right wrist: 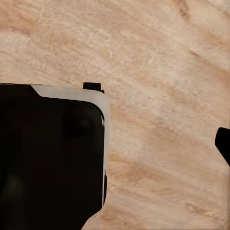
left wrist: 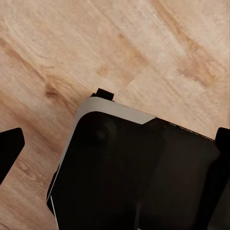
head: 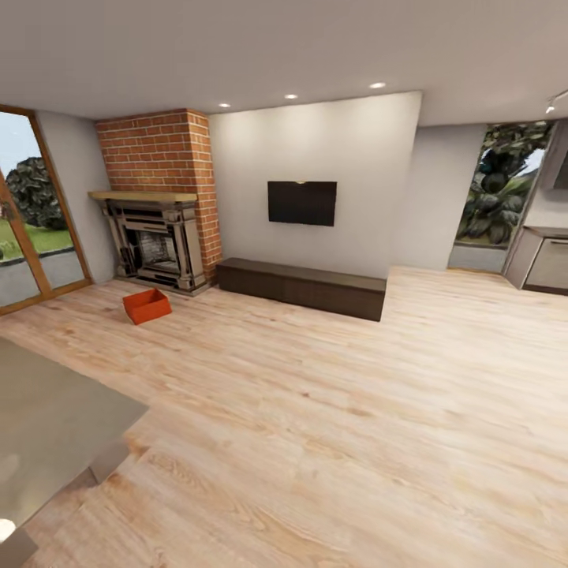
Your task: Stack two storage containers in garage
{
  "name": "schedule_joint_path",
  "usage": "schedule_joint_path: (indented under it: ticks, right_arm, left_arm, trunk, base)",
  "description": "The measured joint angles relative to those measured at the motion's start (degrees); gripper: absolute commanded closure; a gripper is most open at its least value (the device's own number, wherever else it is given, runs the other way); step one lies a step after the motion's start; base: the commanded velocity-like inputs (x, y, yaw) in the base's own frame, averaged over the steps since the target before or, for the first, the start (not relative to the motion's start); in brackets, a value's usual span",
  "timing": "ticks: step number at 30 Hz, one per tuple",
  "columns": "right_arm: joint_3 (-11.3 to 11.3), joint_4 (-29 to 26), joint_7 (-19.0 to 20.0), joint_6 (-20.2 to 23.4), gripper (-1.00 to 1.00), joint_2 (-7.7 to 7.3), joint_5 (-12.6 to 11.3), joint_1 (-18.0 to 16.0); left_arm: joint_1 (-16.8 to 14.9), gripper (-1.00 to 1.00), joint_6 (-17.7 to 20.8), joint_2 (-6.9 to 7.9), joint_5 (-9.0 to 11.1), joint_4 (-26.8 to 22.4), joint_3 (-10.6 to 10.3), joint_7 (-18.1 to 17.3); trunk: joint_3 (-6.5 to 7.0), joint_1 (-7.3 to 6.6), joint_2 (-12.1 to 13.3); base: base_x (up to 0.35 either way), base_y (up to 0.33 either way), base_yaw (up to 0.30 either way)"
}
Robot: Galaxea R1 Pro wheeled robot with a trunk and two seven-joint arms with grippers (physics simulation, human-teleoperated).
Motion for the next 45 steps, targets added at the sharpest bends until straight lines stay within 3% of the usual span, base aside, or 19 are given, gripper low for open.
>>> schedule_joint_path:
  ticks: [30, 45]
  right_arm:
    - [0.4, 0.0, 0.0, 0.1, -1.00, -0.03, 0.4, 0.0]
    - [0.3, 0.0, 0.1, 0.1, -1.00, -0.03, 0.1, 0.0]
  left_arm:
    - [0.0, -1.00, 0.1, 0.00, 0.1, 0.0, 0.0, 0.0]
    - [0.0, -1.00, 0.2, 0.08, 0.1, 0.0, 0.1, 0.0]
  trunk:
    - [0.00, 0.00, 0.0]
    - [0.00, 0.00, 0.0]
  base:
    - [0.324, -0.109, 0.011]
    - [0.324, -0.012, 0.000]
